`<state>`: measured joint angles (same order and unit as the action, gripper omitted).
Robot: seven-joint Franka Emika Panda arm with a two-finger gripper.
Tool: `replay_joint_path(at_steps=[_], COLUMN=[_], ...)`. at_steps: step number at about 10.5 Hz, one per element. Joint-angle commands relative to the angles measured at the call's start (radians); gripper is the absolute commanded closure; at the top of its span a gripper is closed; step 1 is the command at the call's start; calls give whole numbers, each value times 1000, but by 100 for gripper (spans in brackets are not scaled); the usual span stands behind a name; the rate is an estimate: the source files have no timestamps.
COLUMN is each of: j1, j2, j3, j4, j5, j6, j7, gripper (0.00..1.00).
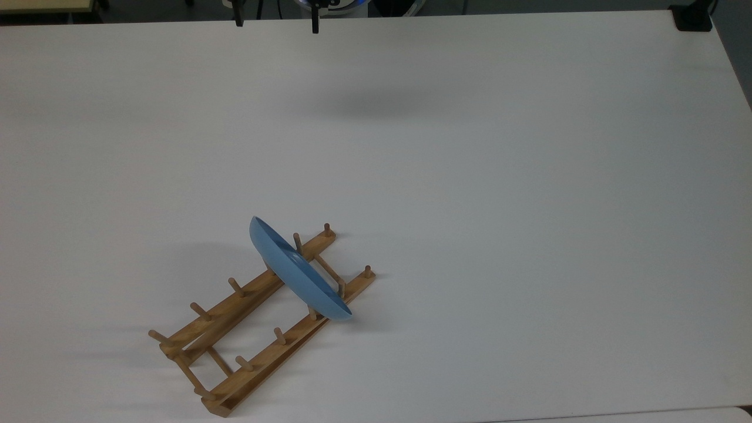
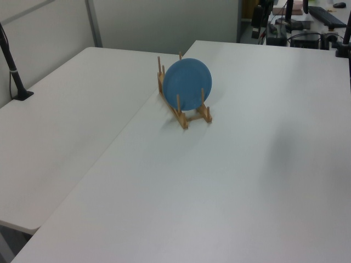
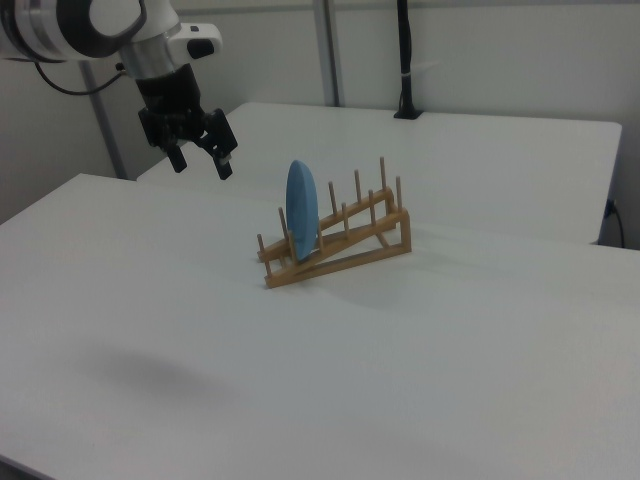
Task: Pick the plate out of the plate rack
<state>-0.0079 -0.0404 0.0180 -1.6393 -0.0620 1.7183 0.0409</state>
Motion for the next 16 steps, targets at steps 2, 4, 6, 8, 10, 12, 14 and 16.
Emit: replay_joint_path(at_steps=[2, 4, 6, 8, 10, 12, 14, 16], j1=[20, 19, 17, 17, 17, 16, 3, -7], j2=[-29, -29, -29, -29, -32, -30, -30, -30], j3=[-20, -20, -20, -20, -20, -20, -20, -20], j4=[-19, -19, -19, -19, -19, -19, -19, -19], j5=[25, 54, 56, 56, 56, 56, 56, 54], j6=[-28, -26, -25, -26, -26, -25, -28, -48], j7=[-15, -10, -16, -24, -27, -30, -172, -280], gripper=[0, 0, 0, 0, 0, 0, 0, 0])
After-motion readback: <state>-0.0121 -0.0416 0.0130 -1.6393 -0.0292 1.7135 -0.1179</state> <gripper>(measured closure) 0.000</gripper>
